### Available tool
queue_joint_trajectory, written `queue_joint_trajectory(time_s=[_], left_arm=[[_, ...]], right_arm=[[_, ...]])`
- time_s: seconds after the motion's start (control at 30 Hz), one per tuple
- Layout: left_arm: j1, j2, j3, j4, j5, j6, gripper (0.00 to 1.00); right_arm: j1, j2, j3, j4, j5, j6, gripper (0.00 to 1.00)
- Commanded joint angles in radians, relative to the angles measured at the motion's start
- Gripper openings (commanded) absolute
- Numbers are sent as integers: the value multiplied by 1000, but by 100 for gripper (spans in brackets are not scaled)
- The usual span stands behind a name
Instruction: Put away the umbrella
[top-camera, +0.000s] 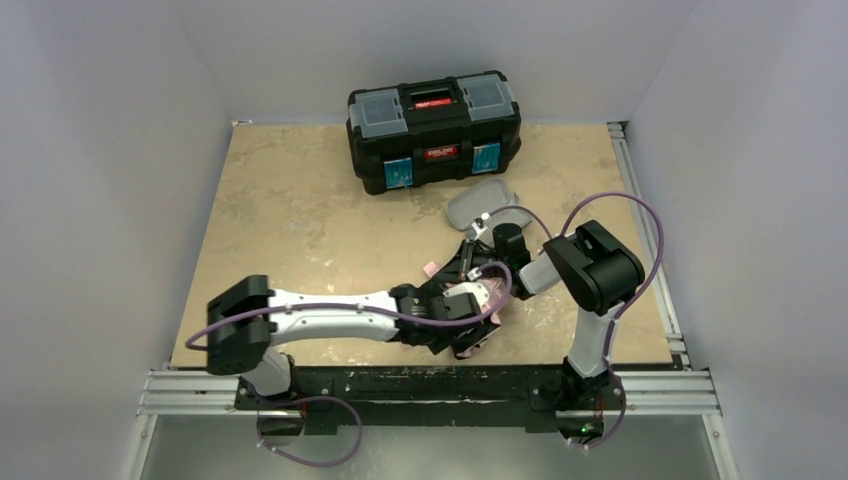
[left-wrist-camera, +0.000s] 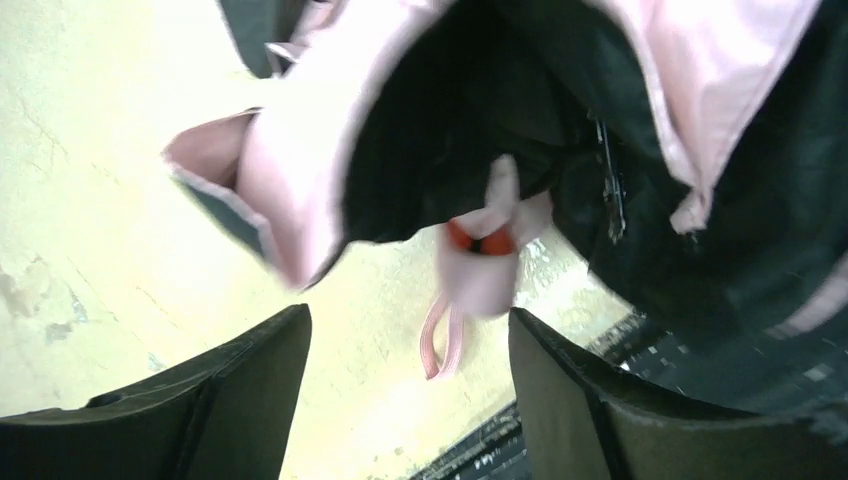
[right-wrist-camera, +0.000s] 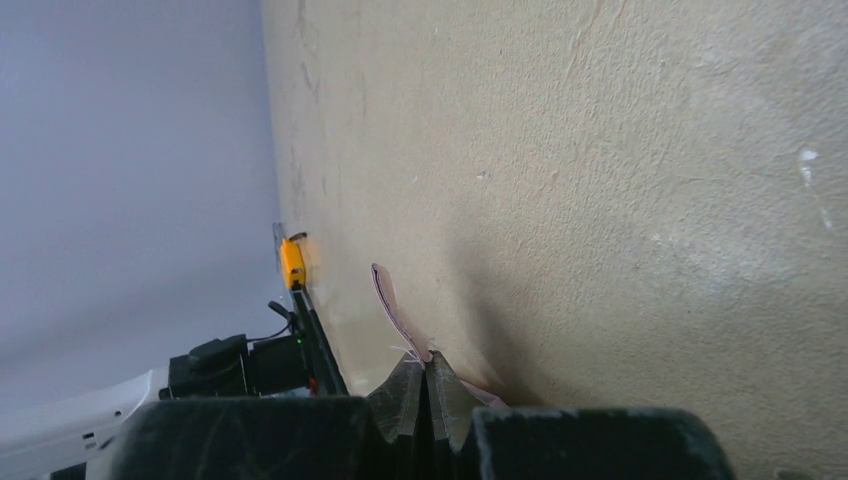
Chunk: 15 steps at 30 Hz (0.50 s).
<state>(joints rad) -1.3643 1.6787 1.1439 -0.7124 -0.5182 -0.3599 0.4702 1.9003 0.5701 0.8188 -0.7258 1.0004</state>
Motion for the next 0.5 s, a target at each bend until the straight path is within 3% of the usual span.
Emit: queue_joint_trajectory(time_s=[0.0, 0.1, 0.2, 0.47], left_arm=[[72, -194, -16, 16, 170, -32, 75], [123, -260, -17, 70, 277, -43, 83], [157, -283, -23, 140, 315, -53, 99], [269, -156, -30, 351, 447, -47, 100]], right_arm=[[-6, 12, -19, -56, 22, -59, 0], [-6, 0, -16, -62, 23, -60, 0], [-6, -11, -15, -64, 23, -60, 0], [-7, -43, -18, -75, 10, -60, 0]])
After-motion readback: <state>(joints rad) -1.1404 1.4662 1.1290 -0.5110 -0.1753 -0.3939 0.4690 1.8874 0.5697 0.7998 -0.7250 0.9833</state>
